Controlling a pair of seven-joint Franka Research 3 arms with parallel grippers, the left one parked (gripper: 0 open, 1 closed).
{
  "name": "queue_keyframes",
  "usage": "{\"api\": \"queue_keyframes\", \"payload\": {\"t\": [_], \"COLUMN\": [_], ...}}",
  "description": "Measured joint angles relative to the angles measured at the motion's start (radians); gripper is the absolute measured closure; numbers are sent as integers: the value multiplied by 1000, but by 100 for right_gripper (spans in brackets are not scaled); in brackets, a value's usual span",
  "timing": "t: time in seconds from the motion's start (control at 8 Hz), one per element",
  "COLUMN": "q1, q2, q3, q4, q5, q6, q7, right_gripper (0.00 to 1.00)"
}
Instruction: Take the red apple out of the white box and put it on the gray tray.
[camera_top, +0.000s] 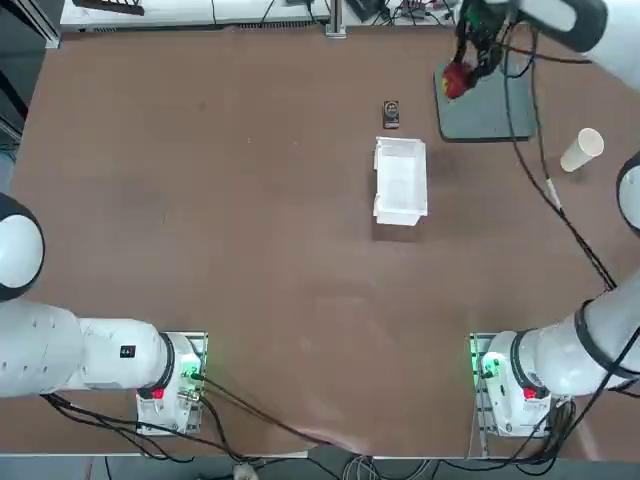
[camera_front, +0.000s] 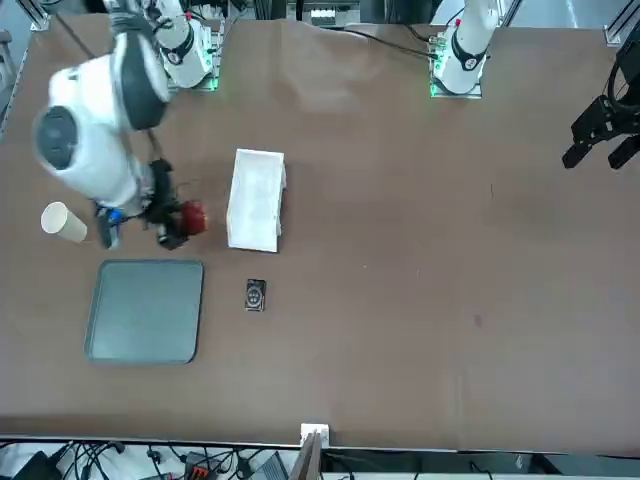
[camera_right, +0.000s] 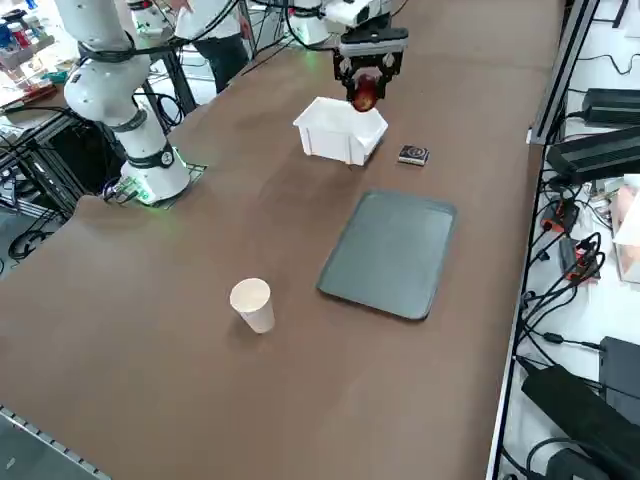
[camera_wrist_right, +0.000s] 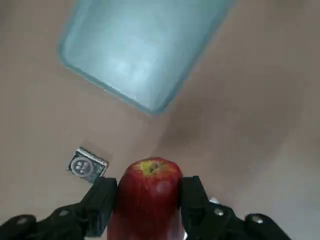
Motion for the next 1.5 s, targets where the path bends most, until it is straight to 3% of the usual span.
{"api": "queue_keyframes", "payload": {"t": [0.5,1.0,1.25,1.5], "q1": [-102,-204,-279,-297], "q2": [109,274,349,375], "q3": [0,-1,-1,2], "q4": [54,62,64,64], "q5": [-69,-77,-76,-74], "q6": [5,164,219,239], "q7": [-588,-1038,-1184,-1204], "right_gripper": [27,30,30,30]}}
